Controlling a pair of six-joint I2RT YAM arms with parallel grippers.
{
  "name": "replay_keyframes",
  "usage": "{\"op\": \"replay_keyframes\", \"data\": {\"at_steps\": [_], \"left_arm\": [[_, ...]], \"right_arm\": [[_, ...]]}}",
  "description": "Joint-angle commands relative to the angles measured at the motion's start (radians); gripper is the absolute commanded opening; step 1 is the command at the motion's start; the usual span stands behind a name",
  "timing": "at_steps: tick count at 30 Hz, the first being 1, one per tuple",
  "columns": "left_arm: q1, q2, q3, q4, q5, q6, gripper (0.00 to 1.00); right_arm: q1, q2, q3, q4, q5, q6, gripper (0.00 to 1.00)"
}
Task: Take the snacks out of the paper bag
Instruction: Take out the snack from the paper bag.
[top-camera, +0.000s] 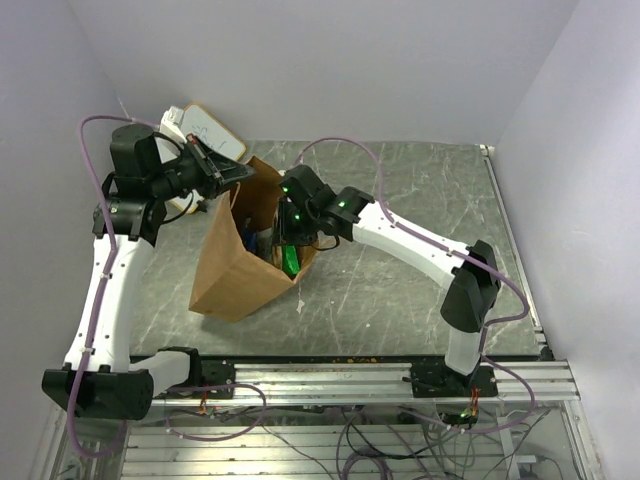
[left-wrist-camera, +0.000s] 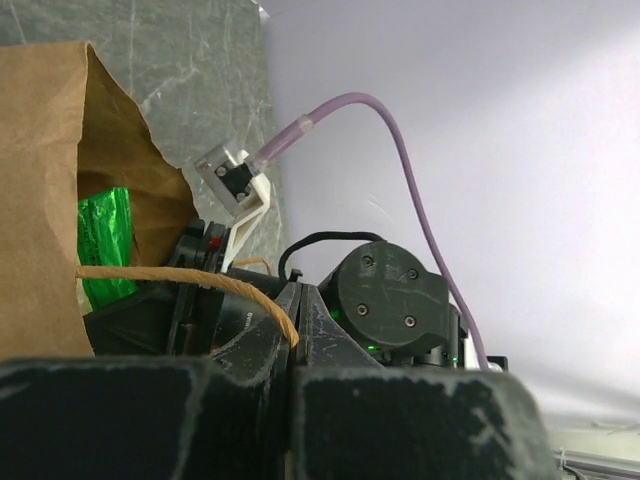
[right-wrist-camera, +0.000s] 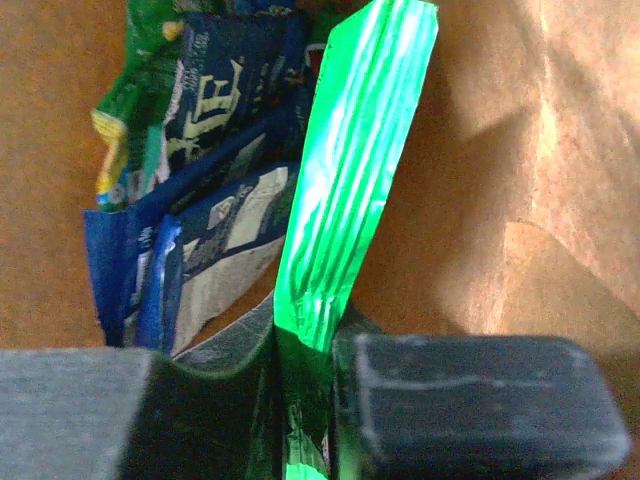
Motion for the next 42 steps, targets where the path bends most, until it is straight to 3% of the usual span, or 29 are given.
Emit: {"op": "replay_keyframes", "data": {"at_steps": [1, 4, 13, 27, 36, 42], "left_arm": [[0.004, 0.008, 0.093, -0.080, 0.002, 0.109, 0.07], [0.004, 0.032, 0.158, -0.184, -0.033, 0.193, 0.07], [0.007, 0.084, 0.368, -0.449, -0.217, 0.399, 0.07], [0.013, 0.057, 0.405, -0.529, -0.377, 0.465, 0.07], [0.015, 0.044, 0.379, -0.496, -0.370, 0.420, 0.07], [0.015, 0.042, 0.374, -0.504, -0.387, 0.408, 0.07]], "right_arm": [[0.008, -0.014, 0.071, 0.036, -0.008, 0.036, 0.09], [0.014, -0.020, 0.098, 0.062, -0.025, 0.060, 0.01], [0.019, -0.031, 0.206, 0.100, -0.063, 0.095, 0.00], [0.018, -0.118, 0.316, 0.242, -0.071, 0.006, 0.00], [0.016, -0.199, 0.337, 0.388, -0.069, -0.101, 0.00], [0.001, -0.228, 0.435, 0.451, -0.028, -0.236, 0.00]]}}
